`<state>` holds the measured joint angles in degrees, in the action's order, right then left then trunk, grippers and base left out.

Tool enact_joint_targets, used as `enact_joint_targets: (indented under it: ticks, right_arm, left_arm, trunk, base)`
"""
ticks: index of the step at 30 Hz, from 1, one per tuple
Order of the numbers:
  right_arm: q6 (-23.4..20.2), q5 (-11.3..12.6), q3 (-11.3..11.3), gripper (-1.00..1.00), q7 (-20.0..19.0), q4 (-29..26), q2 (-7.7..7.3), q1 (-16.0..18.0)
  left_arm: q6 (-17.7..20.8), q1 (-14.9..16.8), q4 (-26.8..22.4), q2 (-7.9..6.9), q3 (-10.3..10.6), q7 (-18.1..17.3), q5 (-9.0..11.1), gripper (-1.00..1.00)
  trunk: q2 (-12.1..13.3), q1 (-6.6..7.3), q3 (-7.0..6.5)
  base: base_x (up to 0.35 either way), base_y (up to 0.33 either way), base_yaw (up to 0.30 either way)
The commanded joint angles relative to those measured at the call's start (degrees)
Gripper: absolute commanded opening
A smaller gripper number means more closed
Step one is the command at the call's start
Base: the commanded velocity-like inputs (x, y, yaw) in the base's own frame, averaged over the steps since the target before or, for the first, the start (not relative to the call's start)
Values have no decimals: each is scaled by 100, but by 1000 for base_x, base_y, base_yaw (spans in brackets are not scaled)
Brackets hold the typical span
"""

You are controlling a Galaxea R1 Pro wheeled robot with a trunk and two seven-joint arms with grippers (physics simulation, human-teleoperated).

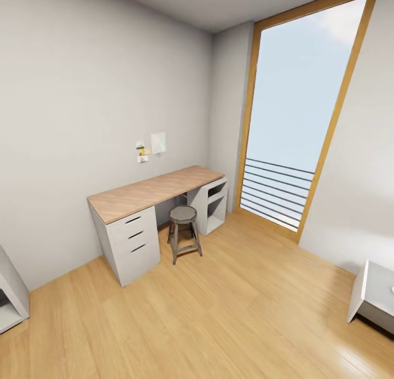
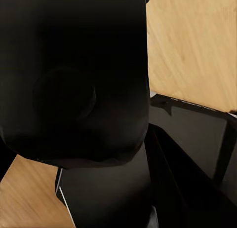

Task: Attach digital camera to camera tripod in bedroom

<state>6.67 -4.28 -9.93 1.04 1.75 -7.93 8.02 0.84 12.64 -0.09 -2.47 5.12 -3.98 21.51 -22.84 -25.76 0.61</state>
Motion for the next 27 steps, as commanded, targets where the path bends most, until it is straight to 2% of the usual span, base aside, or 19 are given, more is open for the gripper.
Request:
enact_joint_targets:
  ticks: [1,9,27]
  right_arm:
    - [33,-42,-44,100,11,19,-2,7]
    - [7,-31,-46,100,11,19,-6,7]
    - [31,-26,-51,100,19,19,7,7]
  left_arm:
    - [6,2,-1,-8,47,-6,47,-100]
    - [8,2,-6,-13,49,-2,42,-100]
    - [22,1,-8,1,59,2,-4,-100]
  trunk:
    - [-8,-3,6]
    - [-8,-3,6]
    - [-8,-3,6]
  base:
    - [0,0,0]
    - [62,0,0]
    - [300,0,0]
